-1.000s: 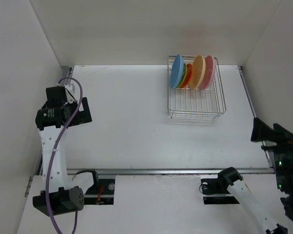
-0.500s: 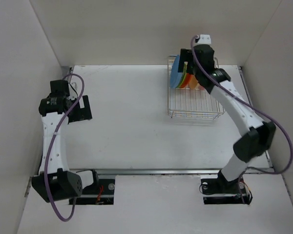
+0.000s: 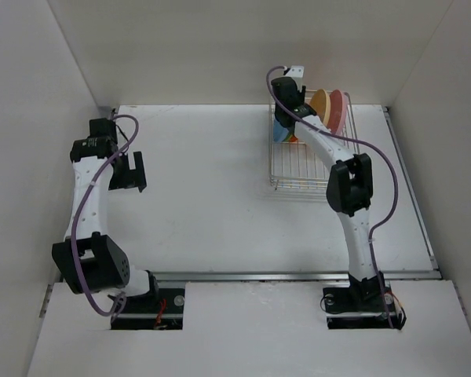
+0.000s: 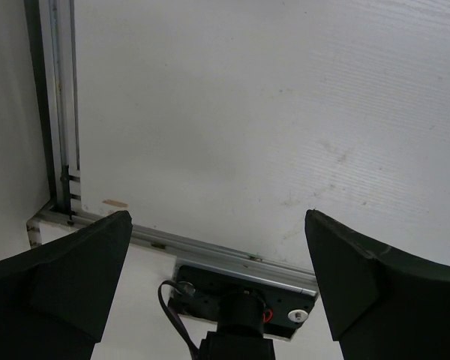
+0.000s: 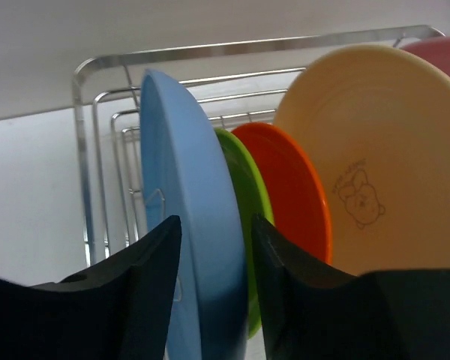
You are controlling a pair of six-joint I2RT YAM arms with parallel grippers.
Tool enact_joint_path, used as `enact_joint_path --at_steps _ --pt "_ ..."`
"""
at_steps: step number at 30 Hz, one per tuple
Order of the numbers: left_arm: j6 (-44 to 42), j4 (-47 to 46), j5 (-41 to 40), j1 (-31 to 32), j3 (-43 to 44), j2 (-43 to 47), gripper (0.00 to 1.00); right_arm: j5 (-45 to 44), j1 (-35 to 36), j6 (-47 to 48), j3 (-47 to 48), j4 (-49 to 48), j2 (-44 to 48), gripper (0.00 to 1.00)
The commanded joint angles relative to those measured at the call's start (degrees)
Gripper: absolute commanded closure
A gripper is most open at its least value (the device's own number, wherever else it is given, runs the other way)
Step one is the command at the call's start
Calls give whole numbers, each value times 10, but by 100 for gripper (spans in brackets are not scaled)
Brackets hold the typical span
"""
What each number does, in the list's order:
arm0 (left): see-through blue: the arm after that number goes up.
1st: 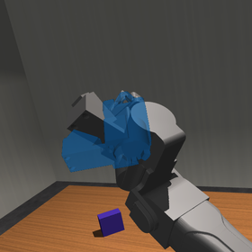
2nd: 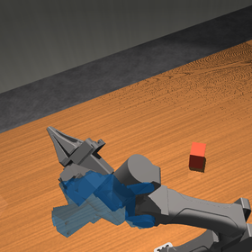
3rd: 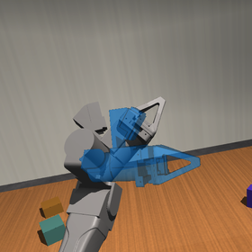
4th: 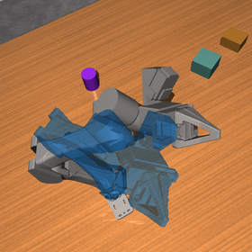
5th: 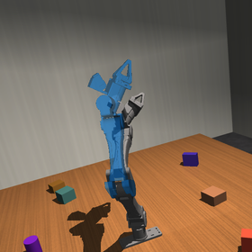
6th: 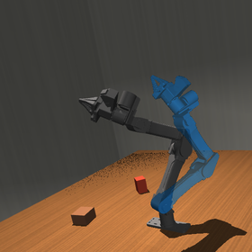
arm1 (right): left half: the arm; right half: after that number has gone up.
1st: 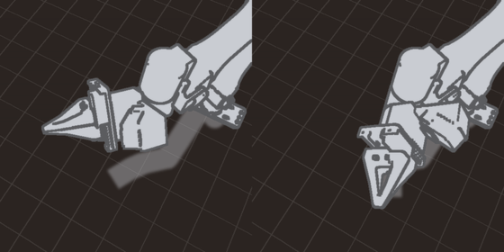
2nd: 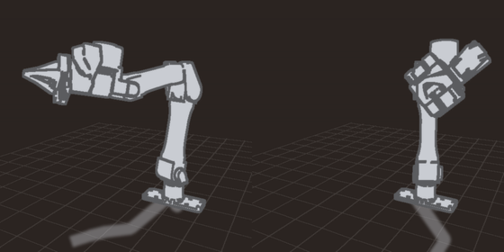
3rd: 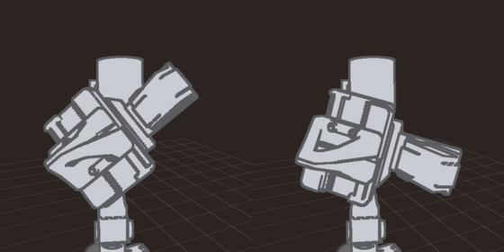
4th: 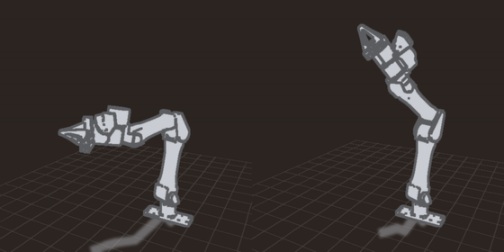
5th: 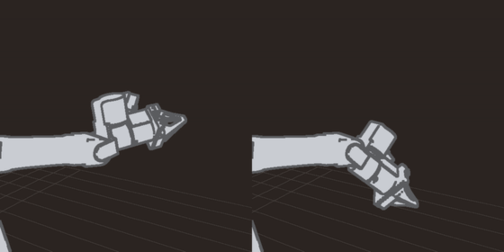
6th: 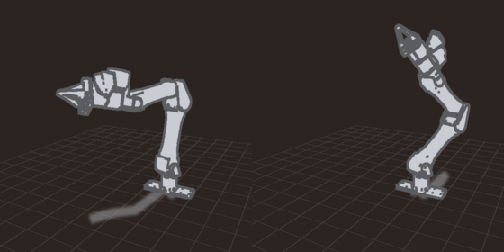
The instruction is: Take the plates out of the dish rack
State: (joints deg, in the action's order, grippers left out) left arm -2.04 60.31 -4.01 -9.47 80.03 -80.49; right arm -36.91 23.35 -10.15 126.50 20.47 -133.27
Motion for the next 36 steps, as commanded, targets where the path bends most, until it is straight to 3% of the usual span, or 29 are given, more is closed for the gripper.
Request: enact_joint_path --at_steps 1,4,10,19,22,24,26,28,29,31,32,36 --pt "-4 24 -20 -2 25 -12 0 -58 5 -1 -10 -52 35 54" --pt "-4 24 -2 -2 30 -13 0 -73 10 6 -58 -81 71 82" --pt "-9 24 4 -2 30 7 0 -128 35 103 -28 -95 107 99" --pt "-15 30 35 -2 30 44 0 -312 75 331 -18 -209 182 100" --pt "-15 31 49 -2 30 55 0 -312 106 340 -64 -228 248 100" --pt "-15 31 54 -2 30 55 0 -279 137 301 -148 -226 311 100" --pt "-15 31 54 -2 30 60 0 -158 182 246 -206 -179 340 100" --pt "-15 31 60 -2 25 66 0 -39 189 106 -207 -65 347 100" --pt "-15 31 60 -2 25 66 0 93 189 64 -207 -45 339 100" --pt "-15 31 60 -2 25 72 0 238 189 6 -233 -63 312 100" --pt "-15 31 60 -2 25 72 0 378 189 -5 -244 -84 298 100" --pt "-20 31 60 -2 20 72 0 631 194 -80 -234 -188 194 100"
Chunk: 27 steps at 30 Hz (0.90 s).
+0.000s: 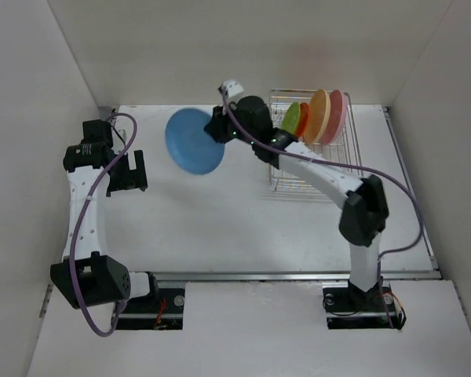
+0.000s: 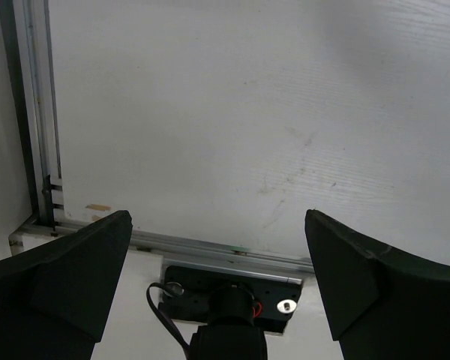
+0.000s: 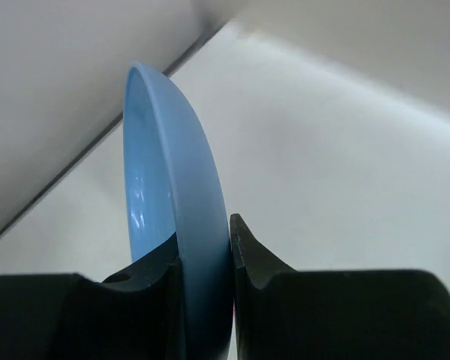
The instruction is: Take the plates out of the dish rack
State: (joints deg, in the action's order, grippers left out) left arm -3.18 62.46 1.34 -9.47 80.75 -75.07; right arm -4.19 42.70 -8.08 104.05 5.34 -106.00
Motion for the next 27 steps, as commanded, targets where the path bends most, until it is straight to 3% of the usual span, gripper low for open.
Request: enact_joint_path --at_steps 1,4,8,12,15,17,19,20,23,25,27 --pt "-9 9 1 -2 13 18 0 328 1 -116 2 -60 -128 100" --pt "-14 9 -15 -2 13 18 0 371 1 -184 41 -89 -214 100" --pt "-14 9 -15 -2 18 7 0 379 1 -205 78 -89 -292 100" --pt "-14 9 -15 -2 18 -3 0 385 1 -227 78 -89 -322 100" --pt "-14 9 -15 -2 18 -10 0 378 1 -227 72 -83 -330 80" --pt "-14 9 -15 -2 18 -15 0 372 1 -227 72 -64 -330 56" --pt "-14 14 -15 -2 18 -15 0 372 1 -195 72 -26 -321 46" --pt "-14 14 -15 -2 18 -15 0 363 1 -182 72 -7 -313 29" --pt "-19 14 -15 -2 23 -15 0 280 1 -133 72 73 -256 0" --pt "-19 20 -15 -2 28 -15 0 199 -12 -120 61 104 -213 0" --pt "-19 20 -10 -2 34 -15 0 104 -33 -114 36 127 -114 0"
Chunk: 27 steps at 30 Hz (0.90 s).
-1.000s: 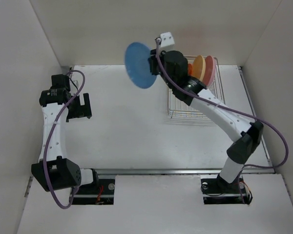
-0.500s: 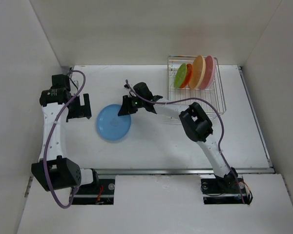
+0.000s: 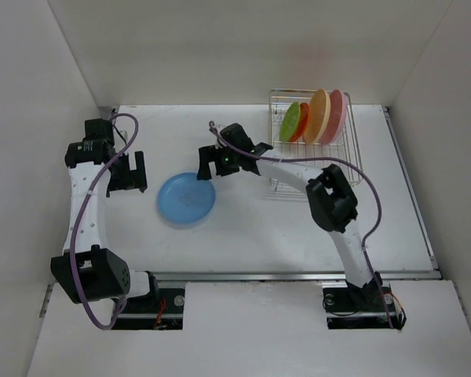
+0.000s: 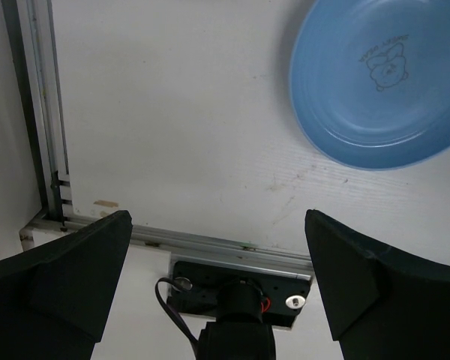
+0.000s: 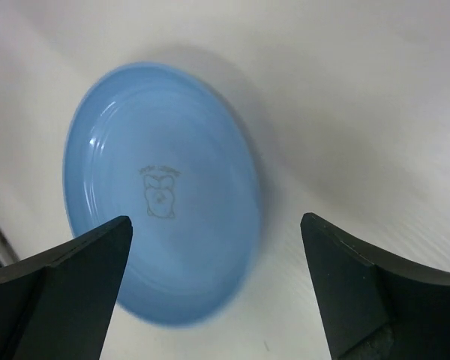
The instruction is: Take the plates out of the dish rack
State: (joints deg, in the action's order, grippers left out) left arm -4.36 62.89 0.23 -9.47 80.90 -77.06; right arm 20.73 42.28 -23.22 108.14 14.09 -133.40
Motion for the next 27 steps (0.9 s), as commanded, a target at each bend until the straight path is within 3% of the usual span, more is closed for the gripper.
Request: enact_joint_path --at_steps 1,4,10,13,14,15,17,27 --pt "-7 15 1 -2 32 5 0 -177 -38 37 -12 45 161 0" --pt "-13 15 7 -2 37 5 0 -290 -81 42 -17 62 237 0" --pt "-18 15 13 -2 50 -6 0 -416 -156 70 58 126 197 0" --pt "-18 15 13 -2 50 -19 0 -486 -186 70 91 132 150 23" --pt "-18 15 7 -2 50 -25 0 -495 -192 70 91 132 140 42" --pt "-18 15 6 -2 50 -31 0 -502 -203 64 99 132 131 51" --pt "-18 10 6 -2 50 -36 0 -516 -211 53 99 112 119 62" --pt "-13 5 6 -2 44 -61 0 -531 -222 35 86 83 61 62"
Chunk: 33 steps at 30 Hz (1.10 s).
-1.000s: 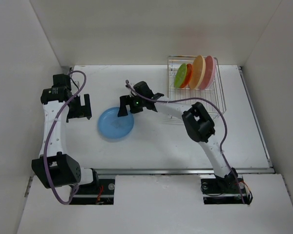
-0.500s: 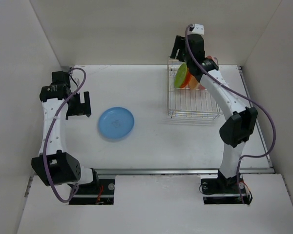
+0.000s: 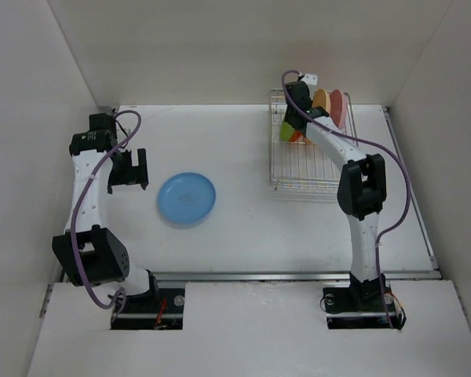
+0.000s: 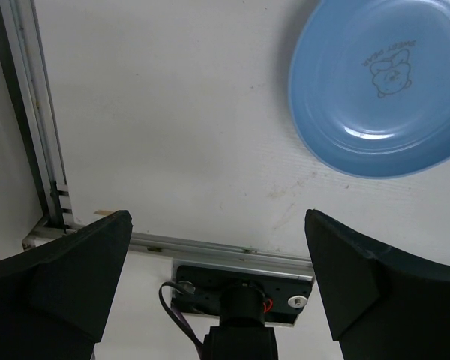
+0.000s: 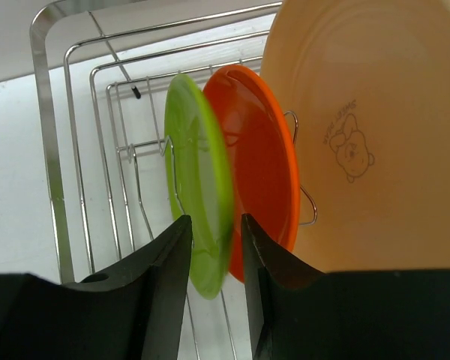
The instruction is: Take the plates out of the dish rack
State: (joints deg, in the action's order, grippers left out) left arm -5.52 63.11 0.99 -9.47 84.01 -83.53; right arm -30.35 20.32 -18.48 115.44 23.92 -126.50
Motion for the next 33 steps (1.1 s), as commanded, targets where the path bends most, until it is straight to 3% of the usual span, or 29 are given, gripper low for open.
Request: enact_joint_path --at_steps 1,6,7,8,9,10,13,20,27,29,33 --pt "-1 3 -1 -2 8 4 0 -20 -2 -12 13 -15 -9 62" --pt "-1 -3 -1 -2 3 4 0 -1 -2 -12 8 -22 -19 62" --pt "-1 -3 -1 -2 3 4 0 5 -2 -12 8 -30 -19 68" --pt "-1 -3 -1 -2 3 4 0 6 -2 -7 8 -30 -19 87" --pt "-1 -3 -1 -2 3 4 0 6 -7 -7 19 -30 -26 98" --pt "-1 -3 -1 -2 3 4 0 6 -7 -7 29 -10 -26 100" --pt "-6 3 -1 -2 8 10 0 -12 -7 -7 27 0 -5 100" --pt "-12 3 4 -2 8 21 0 -109 20 39 -21 -33 144 100" --pt "-12 3 17 -2 8 27 0 -182 84 121 -63 -60 245 100" --pt "-12 3 17 -2 3 27 0 -150 103 126 -82 -79 259 100" --pt "-12 3 29 -2 3 27 0 115 121 96 -99 -97 213 100"
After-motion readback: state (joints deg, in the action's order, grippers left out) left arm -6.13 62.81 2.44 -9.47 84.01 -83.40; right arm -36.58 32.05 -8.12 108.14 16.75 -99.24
